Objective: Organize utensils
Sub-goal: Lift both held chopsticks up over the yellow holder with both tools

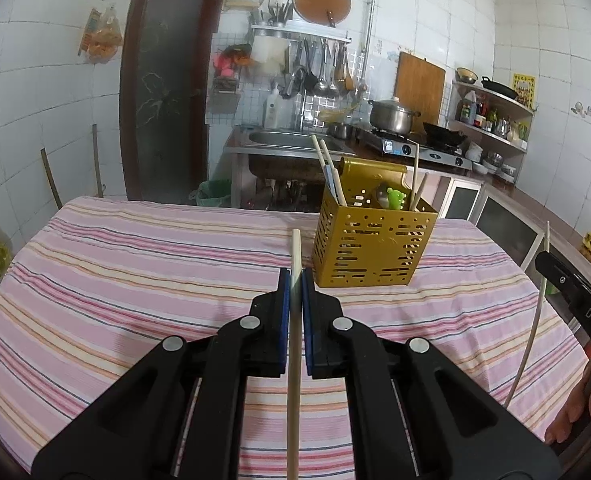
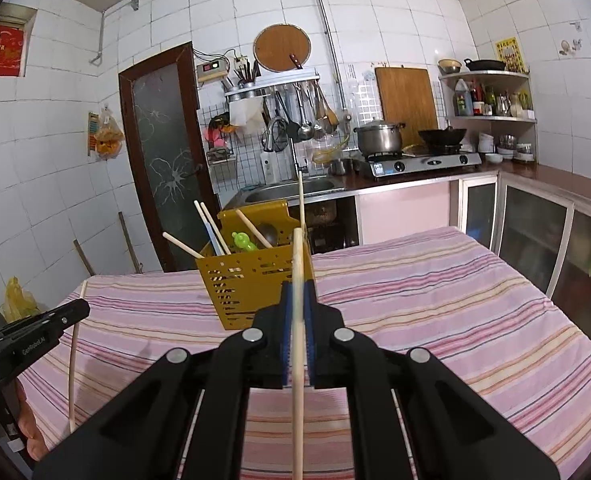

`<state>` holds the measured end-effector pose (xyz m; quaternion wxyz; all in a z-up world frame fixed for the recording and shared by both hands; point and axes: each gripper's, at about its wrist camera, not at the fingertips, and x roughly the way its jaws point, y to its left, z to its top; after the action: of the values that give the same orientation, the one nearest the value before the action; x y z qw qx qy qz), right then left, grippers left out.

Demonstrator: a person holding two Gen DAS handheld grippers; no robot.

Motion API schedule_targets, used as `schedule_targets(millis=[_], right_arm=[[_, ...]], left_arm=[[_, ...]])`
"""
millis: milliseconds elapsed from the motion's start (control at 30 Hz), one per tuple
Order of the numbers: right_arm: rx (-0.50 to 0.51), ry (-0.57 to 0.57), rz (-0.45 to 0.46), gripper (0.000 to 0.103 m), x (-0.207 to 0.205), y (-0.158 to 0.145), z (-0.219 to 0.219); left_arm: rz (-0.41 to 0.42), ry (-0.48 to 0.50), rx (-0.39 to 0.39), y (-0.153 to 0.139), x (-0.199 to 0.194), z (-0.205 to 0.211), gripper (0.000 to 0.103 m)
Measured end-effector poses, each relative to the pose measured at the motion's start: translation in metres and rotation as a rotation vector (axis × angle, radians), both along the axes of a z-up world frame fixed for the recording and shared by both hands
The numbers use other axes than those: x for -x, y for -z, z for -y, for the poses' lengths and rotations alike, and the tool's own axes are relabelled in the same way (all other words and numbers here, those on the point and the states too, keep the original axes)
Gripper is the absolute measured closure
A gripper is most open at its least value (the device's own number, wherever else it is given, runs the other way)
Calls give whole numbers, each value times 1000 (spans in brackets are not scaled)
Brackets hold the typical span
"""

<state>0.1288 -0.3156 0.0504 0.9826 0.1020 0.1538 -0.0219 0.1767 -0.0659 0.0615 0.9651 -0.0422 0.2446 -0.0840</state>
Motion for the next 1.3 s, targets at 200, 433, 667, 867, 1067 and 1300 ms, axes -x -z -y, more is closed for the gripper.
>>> schedule_targets(millis=[200,433,667,867,1067,1300], right_arm=[[7,-1,3,97,0,1,0],[16,-7,15,97,5,6,-6],[37,-10,45,97,12,0,-5],[48,-14,64,97,9,-10,-4],[55,-22,81,97,2,-21,-3],[65,-19,110,97,-11,-37,3]], left_arm=[[30,3,38,1,5,-11,98],[53,-8,31,1,11,-14,99],[93,-19,21,-8,19,-14,99],[132,-12,16,-22,24,-14,99],[167,-3,8,-39,24,-10,99],[206,36,1,-69,13,4,99]])
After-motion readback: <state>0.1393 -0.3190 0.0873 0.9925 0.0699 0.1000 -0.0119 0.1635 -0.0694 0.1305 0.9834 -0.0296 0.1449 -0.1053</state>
